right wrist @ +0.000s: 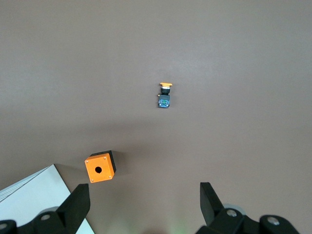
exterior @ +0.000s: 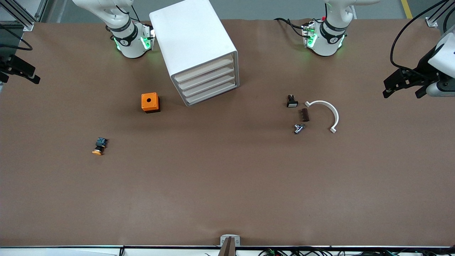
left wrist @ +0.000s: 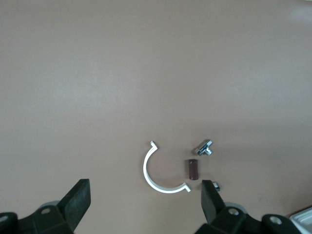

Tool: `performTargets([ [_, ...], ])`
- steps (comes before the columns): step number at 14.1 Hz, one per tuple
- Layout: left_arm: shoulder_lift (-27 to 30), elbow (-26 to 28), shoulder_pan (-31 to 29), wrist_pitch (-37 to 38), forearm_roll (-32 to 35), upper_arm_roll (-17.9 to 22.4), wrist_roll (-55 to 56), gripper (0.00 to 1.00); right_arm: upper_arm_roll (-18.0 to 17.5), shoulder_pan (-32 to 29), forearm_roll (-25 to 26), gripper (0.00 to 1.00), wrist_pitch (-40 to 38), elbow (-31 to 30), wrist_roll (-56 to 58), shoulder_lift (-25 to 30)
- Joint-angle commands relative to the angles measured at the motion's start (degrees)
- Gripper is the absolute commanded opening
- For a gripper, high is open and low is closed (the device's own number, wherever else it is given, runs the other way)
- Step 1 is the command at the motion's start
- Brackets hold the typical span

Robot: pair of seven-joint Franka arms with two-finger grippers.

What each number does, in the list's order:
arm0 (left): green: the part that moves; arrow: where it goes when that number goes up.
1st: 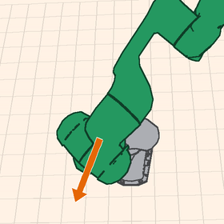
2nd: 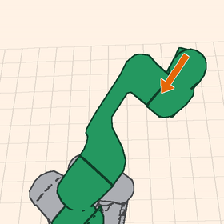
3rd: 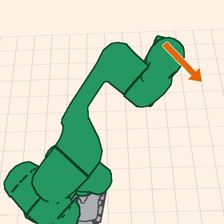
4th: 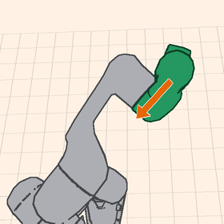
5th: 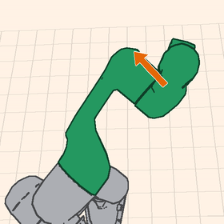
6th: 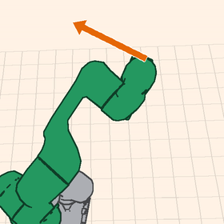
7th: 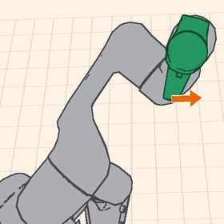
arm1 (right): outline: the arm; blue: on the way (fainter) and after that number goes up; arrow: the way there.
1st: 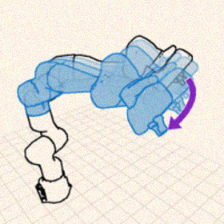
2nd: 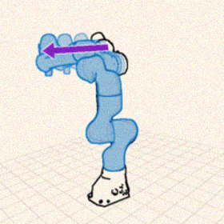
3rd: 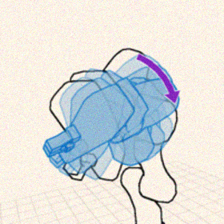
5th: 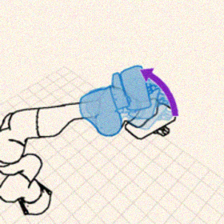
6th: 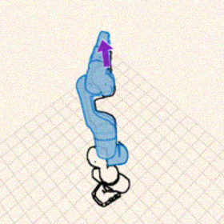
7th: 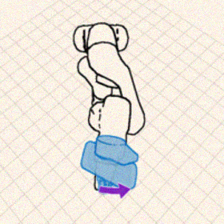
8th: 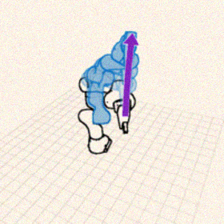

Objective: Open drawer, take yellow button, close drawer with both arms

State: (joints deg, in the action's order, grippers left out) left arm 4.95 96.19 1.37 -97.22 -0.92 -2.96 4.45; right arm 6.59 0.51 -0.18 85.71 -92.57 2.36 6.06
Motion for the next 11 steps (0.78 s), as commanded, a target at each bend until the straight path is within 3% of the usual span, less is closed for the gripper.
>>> performTargets([
  [1,-0.6,-1.8,0.7,0.1,1.5,-0.6,1.7,1.00,-1.2,-1.8,-0.5,1.00,0.8,-1.2,2.6,1.1],
  [6,-0.6,-2.1,0.0,0.4,0.9,-0.5,1.4,1.00,-3.4,-4.0,-0.5,1.00,0.6,-1.3,2.6,1.2],
  [11,-0.7,-3.2,-0.1,1.3,0.9,-0.2,-1.3,1.00,-3.3,-3.7,-0.5,1.00,0.4,-1.4,2.6,1.2],
])
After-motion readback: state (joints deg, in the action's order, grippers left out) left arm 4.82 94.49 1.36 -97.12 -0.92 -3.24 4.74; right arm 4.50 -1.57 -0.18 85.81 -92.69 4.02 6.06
